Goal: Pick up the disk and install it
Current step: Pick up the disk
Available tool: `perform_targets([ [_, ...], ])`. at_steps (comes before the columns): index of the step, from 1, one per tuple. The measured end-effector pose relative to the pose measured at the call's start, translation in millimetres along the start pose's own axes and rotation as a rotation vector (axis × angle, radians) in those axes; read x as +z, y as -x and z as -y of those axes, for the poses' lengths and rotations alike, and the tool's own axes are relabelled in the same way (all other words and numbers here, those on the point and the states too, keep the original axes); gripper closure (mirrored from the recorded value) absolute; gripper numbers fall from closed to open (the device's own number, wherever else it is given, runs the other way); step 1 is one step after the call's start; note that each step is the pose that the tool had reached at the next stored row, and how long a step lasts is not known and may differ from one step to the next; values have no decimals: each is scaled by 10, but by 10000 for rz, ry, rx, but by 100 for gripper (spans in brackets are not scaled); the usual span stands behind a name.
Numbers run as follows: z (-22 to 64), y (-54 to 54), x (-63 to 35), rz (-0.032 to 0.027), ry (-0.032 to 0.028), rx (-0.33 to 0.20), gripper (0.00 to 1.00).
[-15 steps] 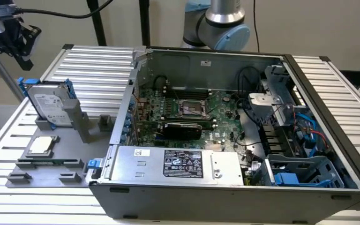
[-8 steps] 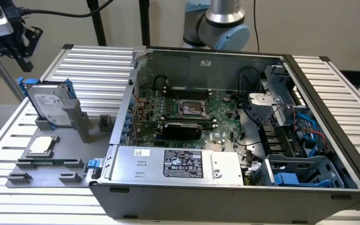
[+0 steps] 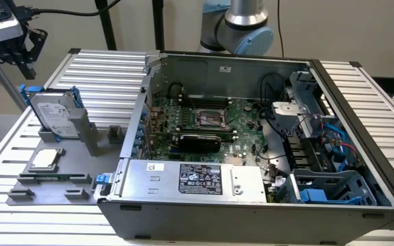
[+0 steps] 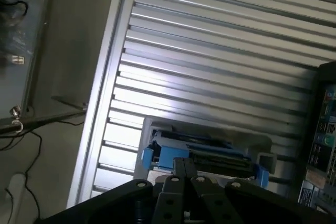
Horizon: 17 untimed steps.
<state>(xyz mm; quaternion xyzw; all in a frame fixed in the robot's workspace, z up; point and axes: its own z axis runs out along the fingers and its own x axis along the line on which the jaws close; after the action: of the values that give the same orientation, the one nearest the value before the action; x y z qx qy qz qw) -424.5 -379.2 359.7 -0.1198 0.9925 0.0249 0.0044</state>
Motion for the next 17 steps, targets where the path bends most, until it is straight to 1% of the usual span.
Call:
perform_targets([
  [17, 1, -1, 20, -148, 46, -3080, 100],
])
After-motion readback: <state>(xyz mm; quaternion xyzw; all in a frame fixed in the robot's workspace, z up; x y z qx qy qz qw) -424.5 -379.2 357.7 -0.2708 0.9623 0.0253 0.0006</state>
